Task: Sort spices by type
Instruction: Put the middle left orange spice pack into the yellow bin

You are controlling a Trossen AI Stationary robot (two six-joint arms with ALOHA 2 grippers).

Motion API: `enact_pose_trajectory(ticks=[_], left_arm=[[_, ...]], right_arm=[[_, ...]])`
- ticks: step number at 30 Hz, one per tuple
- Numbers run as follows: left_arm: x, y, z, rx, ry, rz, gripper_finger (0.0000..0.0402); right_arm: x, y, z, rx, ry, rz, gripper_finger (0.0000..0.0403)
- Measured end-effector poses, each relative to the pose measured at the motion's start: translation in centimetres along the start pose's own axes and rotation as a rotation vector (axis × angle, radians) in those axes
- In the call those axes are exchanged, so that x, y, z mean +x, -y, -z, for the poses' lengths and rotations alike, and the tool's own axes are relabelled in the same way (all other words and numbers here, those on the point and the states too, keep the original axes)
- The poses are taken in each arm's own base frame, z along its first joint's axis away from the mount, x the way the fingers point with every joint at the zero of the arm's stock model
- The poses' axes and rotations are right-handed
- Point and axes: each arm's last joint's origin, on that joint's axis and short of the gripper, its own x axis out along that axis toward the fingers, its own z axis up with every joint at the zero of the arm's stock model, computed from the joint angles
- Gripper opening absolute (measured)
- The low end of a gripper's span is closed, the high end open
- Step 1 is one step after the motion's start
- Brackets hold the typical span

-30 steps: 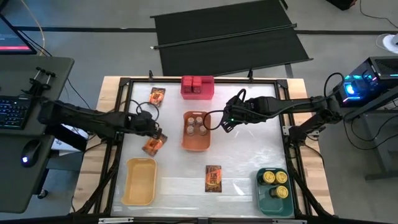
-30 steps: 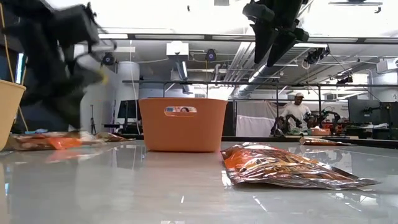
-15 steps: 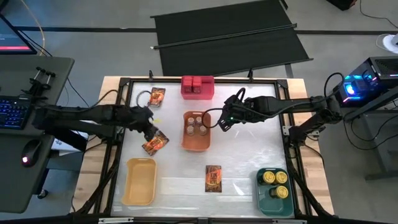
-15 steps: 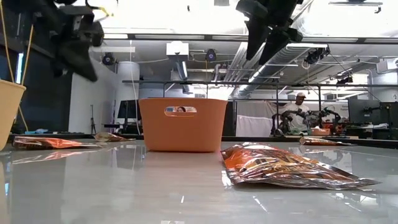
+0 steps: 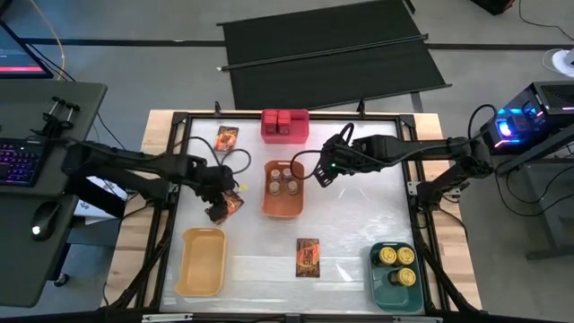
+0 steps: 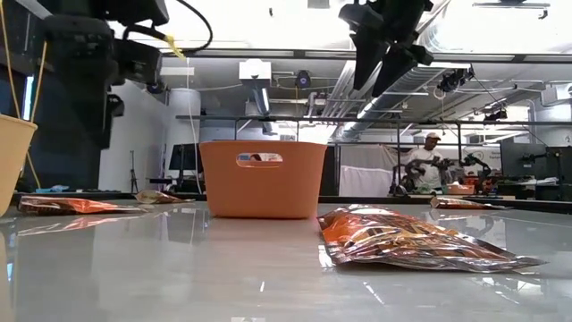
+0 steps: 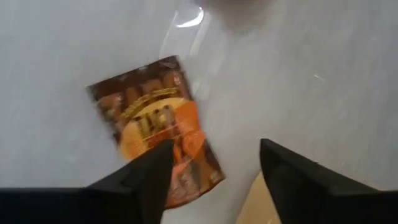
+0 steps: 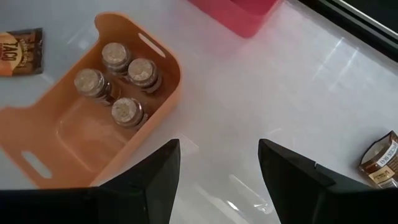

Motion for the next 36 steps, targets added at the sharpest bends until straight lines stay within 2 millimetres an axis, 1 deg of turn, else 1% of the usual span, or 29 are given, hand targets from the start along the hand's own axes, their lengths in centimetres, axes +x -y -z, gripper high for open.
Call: enact_pose_trajectory(ticks=[3,6,8,10,12,16,22,30,34,36], left_arm=[[1.3,0.5,-0.3,0.022,-0.053,-0.004,0.0262],[2.1,0.4,0.0,0.045,-0.135,-0.043,0.0291],[2.5,0.2,0.2,0.004,-0.165,-0.096,0.0303],[2.9,0.1,0.0,-0.074,-0.151,-0.145,0.0309],[3.4,0.1,-0.4,-0.133,-0.128,-0.165,0.0311],[4.8,0.2,-1.2,-0.194,-0.082,-0.212,0.0312],[6.8,-0.2,-1.0,-0.249,-0.174,-0.303,0.0312],[9.2,-0.1,-1.6,-0.216,-0.204,-0.310,0.0312],[9.5,-0.2,-1.7,-0.190,-0.215,-0.314,0.0311],[9.4,-0.2,-1.7,-0.162,-0.213,-0.309,0.0301]], right_arm=[[0.0,0.0,0.0,0.000,-0.002,0.000,0.0213],[0.0,0.0,0.1,-0.003,-0.009,-0.004,0.0213],[0.0,0.0,0.1,-0.017,-0.010,-0.005,0.0213],[0.0,0.0,0.1,-0.024,-0.011,-0.006,0.0213],[0.0,0.0,0.1,-0.024,-0.008,-0.002,0.0213],[0.1,0.2,-0.1,-0.017,-0.005,0.005,0.0213],[0.2,0.4,-0.3,-0.008,-0.005,0.010,0.0213],[0.2,0.4,-0.3,-0.008,-0.007,0.009,0.0213],[0.2,0.4,-0.3,-0.009,-0.007,0.009,0.0213],[0.2,0.4,-0.3,-0.009,-0.007,0.009,0.0213]])
